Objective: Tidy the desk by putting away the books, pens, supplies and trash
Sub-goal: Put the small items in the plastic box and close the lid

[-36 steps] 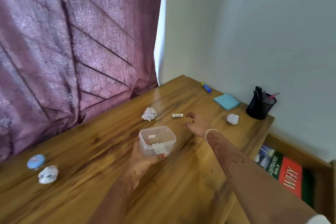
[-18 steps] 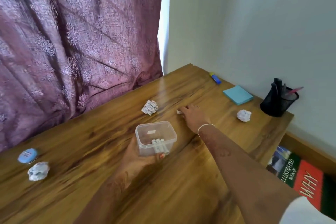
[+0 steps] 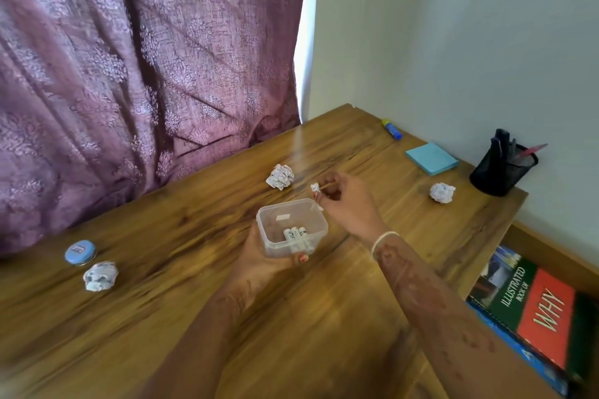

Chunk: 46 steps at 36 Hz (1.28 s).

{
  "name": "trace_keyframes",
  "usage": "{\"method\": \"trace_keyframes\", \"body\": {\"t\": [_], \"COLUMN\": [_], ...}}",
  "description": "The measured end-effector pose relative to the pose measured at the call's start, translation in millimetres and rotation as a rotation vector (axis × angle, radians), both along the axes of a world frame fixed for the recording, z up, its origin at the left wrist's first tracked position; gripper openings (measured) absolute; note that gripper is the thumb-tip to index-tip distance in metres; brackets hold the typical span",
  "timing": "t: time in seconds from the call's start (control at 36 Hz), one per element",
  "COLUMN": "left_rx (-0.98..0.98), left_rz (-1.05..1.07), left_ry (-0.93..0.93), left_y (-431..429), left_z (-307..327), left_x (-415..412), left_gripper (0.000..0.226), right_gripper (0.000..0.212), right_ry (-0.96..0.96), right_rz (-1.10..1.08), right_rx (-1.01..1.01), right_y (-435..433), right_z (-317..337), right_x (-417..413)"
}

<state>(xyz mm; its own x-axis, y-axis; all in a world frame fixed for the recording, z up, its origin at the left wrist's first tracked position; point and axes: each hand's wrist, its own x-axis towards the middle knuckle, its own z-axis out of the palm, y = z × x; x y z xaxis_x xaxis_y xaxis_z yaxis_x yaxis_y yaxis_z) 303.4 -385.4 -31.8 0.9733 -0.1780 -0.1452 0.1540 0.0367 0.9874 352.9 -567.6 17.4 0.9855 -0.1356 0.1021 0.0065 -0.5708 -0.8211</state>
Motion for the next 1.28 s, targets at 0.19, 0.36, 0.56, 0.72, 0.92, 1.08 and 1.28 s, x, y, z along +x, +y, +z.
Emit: {"method": "trace_keyframes", "body": {"t": [0.19,0.36,0.56,0.72,0.92,1.08,1.28], "left_rx": [-0.034,-0.013,0.074,0.135,0.017,-0.028,0.047], "left_rz": [-0.024,0.009,0.098,0.156,0.287,0.356,0.338], "left_ry": [-0.029,-0.036,-0.104,-0.187,-0.050,-0.059,-0.040], "left_y": [11,35,89,148,208,256,307], "left_z": [-9,-13,-12,-7,-16,-19,-19], "left_x": [-7,-24,-63,-95,-126,-142,-148], "left_gripper": [0.091,0.098,0.085,0.076,0.091,0.105,0.089], "right_gripper": [0.019,0.018,0.024,0.023,0.009,0.015,0.013], "right_ry": [-0.050,0.165,0.253,0.280,0.267,0.263,0.104], "right_rz": [-0.045,0.143,0.170,0.225,0.313,0.353,0.245], "right_rx": [0.052,-0.230,-0.436,-0.414,-0.385,-0.097,0.023], "right_y": [17,76,150,213,270,302,328], "right_z": [20,27,19,11,10,26,29], "right_x": [-30,-65,-86,-107,-123,-123,-74]}}
